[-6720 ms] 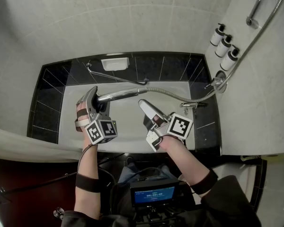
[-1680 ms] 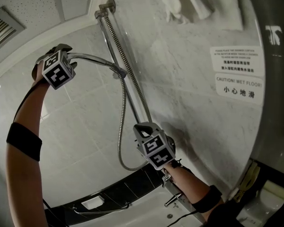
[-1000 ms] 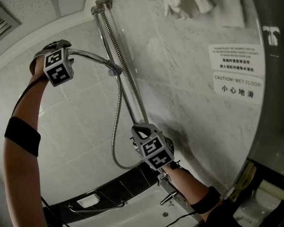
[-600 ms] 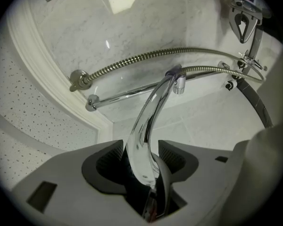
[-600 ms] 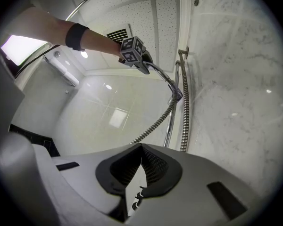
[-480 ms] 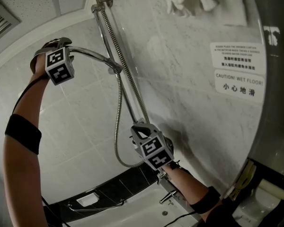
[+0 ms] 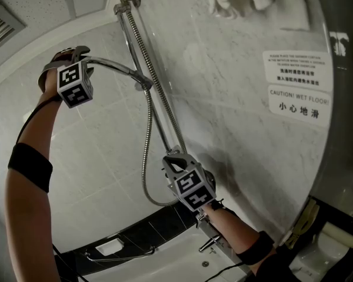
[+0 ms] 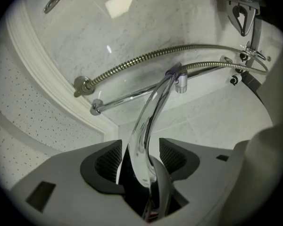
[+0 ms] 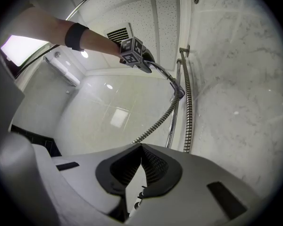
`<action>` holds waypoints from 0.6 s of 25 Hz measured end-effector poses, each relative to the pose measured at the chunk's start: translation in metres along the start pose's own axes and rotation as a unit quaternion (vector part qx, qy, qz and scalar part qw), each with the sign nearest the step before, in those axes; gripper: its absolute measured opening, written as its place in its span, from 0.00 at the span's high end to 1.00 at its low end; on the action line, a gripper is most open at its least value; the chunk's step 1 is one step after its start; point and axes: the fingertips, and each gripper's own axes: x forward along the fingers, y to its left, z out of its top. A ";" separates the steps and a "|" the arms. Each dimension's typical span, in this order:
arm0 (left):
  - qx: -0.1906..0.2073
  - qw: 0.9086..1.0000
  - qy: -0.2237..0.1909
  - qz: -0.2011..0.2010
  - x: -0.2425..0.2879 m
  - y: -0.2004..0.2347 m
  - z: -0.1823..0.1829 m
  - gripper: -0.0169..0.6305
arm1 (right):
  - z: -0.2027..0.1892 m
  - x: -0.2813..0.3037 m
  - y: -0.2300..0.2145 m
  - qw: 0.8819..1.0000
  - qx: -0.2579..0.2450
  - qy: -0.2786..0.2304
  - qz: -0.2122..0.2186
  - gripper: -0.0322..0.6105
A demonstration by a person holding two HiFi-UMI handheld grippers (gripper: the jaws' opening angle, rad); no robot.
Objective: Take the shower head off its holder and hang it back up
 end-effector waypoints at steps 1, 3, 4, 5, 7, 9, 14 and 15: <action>0.008 1.000 -0.006 0.005 -0.001 0.001 0.006 0.58 | 0.000 0.000 0.000 1.000 0.000 0.000 0.001 0.92; 0.023 1.000 -0.015 0.010 -0.001 0.000 0.018 0.56 | -0.001 0.000 0.001 1.000 0.001 0.000 0.001 0.92; 0.028 0.999 -0.019 0.011 -0.001 0.000 0.023 0.52 | -0.001 0.000 0.001 1.000 0.001 0.000 0.002 0.92; 0.033 0.999 -0.023 0.011 -0.001 -0.001 0.028 0.50 | -0.002 0.000 0.001 1.000 0.001 0.001 0.002 0.92; 0.040 0.999 -0.027 0.012 -0.001 -0.002 0.034 0.49 | -0.003 -0.001 0.001 1.000 0.001 0.002 0.002 0.92; 0.041 0.998 -0.040 0.012 -0.007 -0.003 0.042 0.47 | -0.004 -0.002 -0.001 1.000 0.003 0.002 0.000 0.92; 0.039 0.998 -0.041 0.002 -0.015 -0.009 0.036 0.47 | -0.006 -0.003 0.006 1.000 0.006 0.004 0.004 0.92; 0.040 0.998 -0.039 0.000 -0.016 -0.011 0.034 0.45 | -0.006 -0.003 0.008 1.000 0.006 0.004 0.005 0.92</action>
